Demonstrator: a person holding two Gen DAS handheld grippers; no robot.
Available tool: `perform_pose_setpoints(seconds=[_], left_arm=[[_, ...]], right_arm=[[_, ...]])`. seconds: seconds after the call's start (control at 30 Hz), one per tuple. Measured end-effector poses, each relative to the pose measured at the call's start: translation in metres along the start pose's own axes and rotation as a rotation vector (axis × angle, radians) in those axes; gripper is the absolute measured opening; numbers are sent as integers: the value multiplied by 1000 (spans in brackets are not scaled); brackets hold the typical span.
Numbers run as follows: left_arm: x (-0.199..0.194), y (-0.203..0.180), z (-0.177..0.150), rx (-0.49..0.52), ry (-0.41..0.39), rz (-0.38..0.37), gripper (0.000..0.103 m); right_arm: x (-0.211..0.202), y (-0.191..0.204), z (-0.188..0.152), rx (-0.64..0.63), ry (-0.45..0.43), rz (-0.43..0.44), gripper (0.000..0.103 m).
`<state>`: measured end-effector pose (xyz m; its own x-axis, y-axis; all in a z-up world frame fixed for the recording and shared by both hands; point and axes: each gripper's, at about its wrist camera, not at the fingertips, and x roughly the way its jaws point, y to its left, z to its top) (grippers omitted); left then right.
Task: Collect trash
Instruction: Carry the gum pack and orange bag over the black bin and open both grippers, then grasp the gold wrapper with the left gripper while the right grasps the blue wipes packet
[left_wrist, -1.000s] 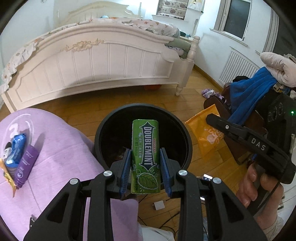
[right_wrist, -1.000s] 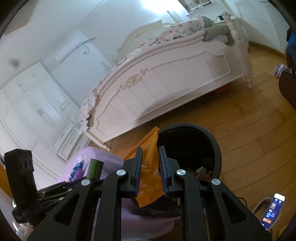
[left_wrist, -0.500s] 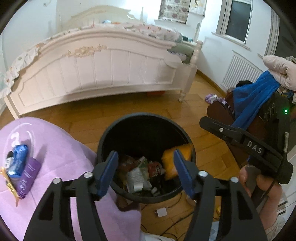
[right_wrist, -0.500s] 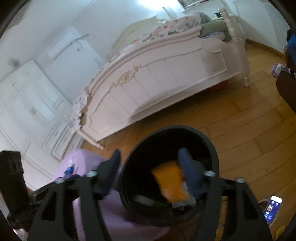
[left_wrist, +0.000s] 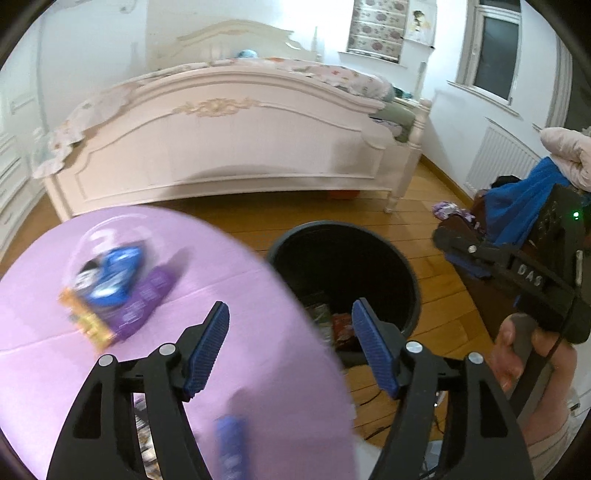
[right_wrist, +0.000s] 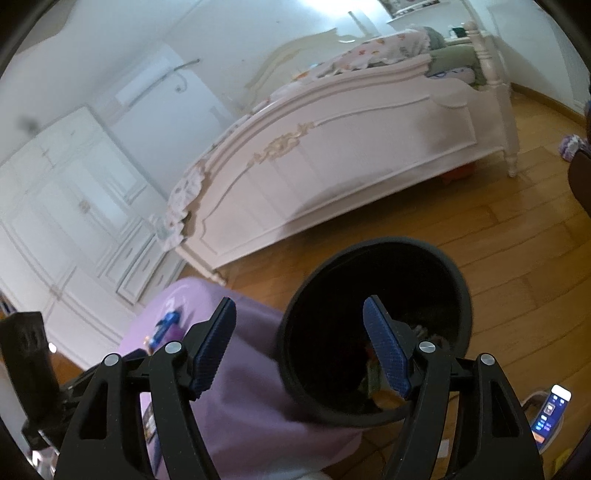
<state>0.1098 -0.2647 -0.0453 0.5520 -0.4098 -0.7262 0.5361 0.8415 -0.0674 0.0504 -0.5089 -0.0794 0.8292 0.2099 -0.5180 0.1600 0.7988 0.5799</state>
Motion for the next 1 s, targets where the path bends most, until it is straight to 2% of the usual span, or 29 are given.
perform_pose_setpoints(seconds=[0.2,0.47,0.57,0.8,0.9,0.97,1.0], left_arm=[[-16,60,-20,-105,21,74,69],[-14,151,-26,-321,60,95,69],[5,169,-20,-346,85,104,69],[43,185,-10,-353,119,149,67],[40,185,-13,-322,118,175,59],[36,188,-18,-307,114,174,45],[34,191,-20,-301,116,175,41]], right_arm=[[6,35,-8,-48,32,31,71],[33,99,-15,-167,102,74,71],[46,126,-15,-209,128,85,71],[85,182,-15,-314,200,88,71],[107,205,-15,-356,234,88,71],[122,220,-17,-377,263,90,71],[132,228,-19,-388,284,90,71]])
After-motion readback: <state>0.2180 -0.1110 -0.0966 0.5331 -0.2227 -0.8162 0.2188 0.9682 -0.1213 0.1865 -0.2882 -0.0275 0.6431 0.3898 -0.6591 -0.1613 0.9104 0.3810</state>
